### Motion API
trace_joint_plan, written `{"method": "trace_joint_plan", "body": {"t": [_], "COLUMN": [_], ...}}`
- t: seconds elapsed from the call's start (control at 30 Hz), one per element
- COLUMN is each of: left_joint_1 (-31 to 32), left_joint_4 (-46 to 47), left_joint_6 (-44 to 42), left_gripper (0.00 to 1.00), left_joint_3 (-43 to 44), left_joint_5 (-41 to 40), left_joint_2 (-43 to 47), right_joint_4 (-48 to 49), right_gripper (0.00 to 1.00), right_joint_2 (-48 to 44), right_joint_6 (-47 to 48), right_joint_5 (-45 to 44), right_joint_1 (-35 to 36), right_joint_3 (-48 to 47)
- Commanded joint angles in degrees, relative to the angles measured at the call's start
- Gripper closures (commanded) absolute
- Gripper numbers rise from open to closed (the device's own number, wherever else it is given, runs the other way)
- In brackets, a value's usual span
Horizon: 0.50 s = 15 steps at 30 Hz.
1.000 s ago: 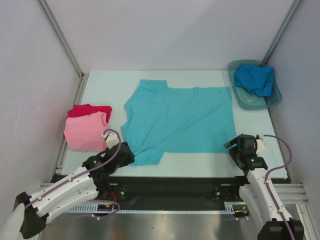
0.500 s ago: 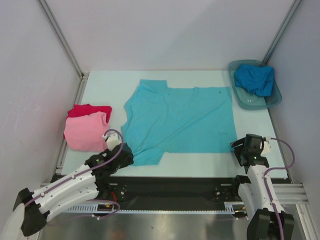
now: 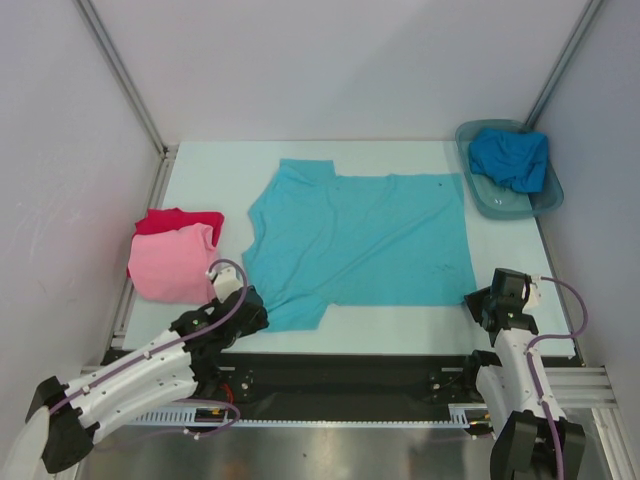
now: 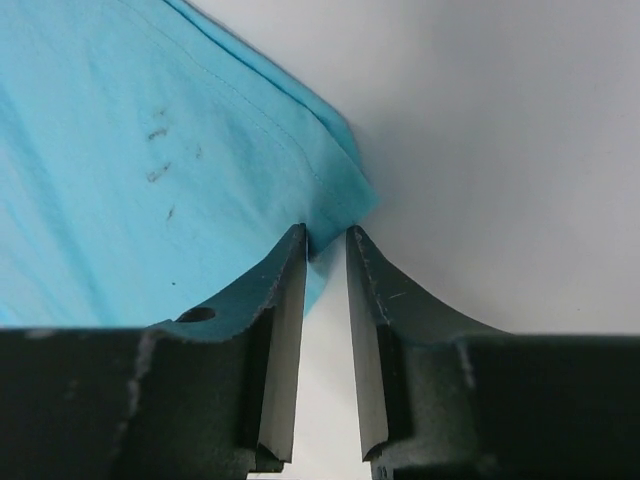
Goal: Fold and stack the t-shirts
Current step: Fold the tshirt
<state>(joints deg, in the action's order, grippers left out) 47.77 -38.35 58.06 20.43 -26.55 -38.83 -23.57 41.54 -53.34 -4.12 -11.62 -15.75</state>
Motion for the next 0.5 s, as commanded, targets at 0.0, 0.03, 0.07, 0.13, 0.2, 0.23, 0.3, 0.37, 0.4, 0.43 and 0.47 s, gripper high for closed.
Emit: {"method": "trace_joint_plan", "body": {"t": [0.0, 0.03, 0.07, 0.13, 0.2, 0.23, 0.3, 0.37, 0.4, 0.43, 0.47], "left_joint_1": [0.39, 0.4, 0.31, 0.31, 0.31, 0.39, 0.31, 0.31, 0.31, 0.39, 0.31], "left_joint_4": [2.22, 2.49, 2.84, 4.5, 7.39, 8.37, 10.74, 11.54, 12.15, 11.98, 11.98], "left_joint_6": [0.47, 0.39, 0.47, 0.39, 0.38, 0.3, 0.38, 0.47, 0.39, 0.3, 0.12], "left_gripper": [0.4, 0.39, 0.4, 0.4, 0.4, 0.4, 0.42, 0.46, 0.49, 0.65, 0.75], "left_joint_3": [-0.74, -1.0, -1.18, -1.96, -3.02, -3.98, -4.78, -5.22, -5.22, -5.05, -4.96], "left_joint_5": [0.09, 0.26, 0.44, 1.23, 2.89, 3.34, 4.3, 5.36, 5.45, 5.54, 5.45], "left_joint_2": [0.34, 0.16, -0.19, -0.63, -0.63, -0.81, -1.33, -2.39, -2.65, -2.92, -2.92], "right_joint_4": [1.86, 1.86, 1.86, 1.95, 1.95, 1.95, 2.13, 2.21, 2.3, 2.48, 2.65], "right_gripper": [0.73, 0.71, 0.71, 0.7, 0.69, 0.69, 0.69, 0.72, 0.74, 0.8, 0.85], "right_joint_2": [0.12, 0.12, 0.12, 0.03, -0.05, -0.05, 0.12, 0.12, 0.12, 0.12, 0.12], "right_joint_6": [-0.27, -0.18, -0.18, 0.08, 0.08, 0.08, 0.17, 0.08, 0.17, 0.08, 0.25], "right_joint_5": [1.04, 1.04, 1.22, 1.39, 1.48, 1.57, 1.75, 2.01, 2.1, 2.1, 2.1], "right_joint_1": [-0.25, -0.34, -0.34, -0.42, -0.6, -0.6, -0.77, -0.86, -0.95, -1.04, -1.04], "right_joint_3": [0.19, 0.19, 0.28, 0.37, 0.54, 0.63, 0.72, 0.72, 0.72, 0.89, 0.98]}}
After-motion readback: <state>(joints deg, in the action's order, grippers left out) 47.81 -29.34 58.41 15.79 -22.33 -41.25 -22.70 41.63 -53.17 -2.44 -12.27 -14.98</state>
